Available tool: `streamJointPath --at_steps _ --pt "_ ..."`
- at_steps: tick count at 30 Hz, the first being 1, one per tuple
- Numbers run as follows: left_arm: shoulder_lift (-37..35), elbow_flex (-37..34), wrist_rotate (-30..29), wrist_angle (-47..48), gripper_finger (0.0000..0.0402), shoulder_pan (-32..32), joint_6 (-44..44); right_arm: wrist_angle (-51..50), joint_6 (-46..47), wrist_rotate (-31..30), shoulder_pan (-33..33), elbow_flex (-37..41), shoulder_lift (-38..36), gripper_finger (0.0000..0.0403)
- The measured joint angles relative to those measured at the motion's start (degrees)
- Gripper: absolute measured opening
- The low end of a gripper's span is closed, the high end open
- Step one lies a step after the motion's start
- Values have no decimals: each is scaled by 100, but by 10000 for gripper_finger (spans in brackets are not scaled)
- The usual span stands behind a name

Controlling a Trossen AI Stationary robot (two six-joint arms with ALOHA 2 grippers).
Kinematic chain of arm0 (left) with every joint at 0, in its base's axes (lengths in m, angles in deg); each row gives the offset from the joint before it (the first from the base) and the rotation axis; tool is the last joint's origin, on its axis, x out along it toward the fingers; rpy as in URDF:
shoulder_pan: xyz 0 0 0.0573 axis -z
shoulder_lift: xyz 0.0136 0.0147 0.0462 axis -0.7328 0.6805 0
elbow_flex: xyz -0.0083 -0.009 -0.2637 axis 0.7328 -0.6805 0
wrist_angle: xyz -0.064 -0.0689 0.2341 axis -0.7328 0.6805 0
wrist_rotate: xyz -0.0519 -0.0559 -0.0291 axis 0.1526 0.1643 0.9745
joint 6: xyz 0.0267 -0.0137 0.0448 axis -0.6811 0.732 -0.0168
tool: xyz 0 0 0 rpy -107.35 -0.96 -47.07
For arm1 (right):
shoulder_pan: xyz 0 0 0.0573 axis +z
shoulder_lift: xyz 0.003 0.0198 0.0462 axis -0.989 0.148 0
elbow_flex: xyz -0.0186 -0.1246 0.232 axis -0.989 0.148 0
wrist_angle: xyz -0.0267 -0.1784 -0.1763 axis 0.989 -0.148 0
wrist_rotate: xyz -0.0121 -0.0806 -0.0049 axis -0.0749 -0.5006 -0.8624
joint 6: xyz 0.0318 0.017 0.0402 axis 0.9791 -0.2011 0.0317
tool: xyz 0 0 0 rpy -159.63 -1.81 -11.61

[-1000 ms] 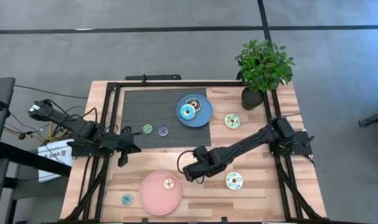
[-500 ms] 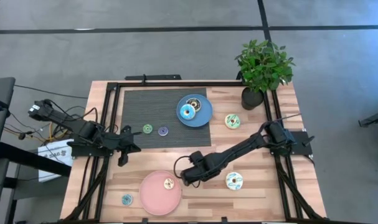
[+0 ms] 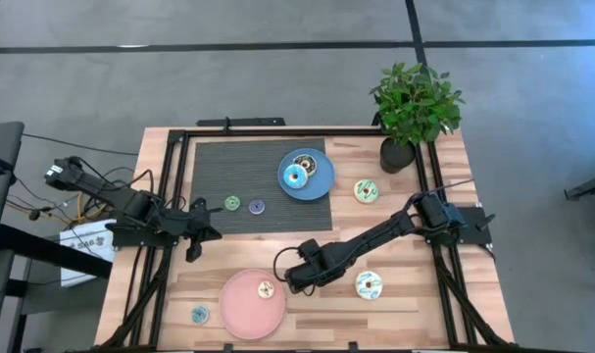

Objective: Pick & Place donuts
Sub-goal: Put the small dark blue donut on the pink plate

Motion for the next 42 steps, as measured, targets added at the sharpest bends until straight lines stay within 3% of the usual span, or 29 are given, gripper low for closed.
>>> streamJointPath --at_steps 9,24,27,42 --pt "0 0 0 -4 0 0 7 42 -139 68 0 0 0 262" --pt "0 0 0 -7 0 0 -24 124 -536 137 -98 -13 127 260" --pt "0 0 0 -9 0 0 -28 162 -500 345 -136 -10 151 260" --pt "0 0 2 28 0 0 -17 125 -352 282 -125 -7 157 260"
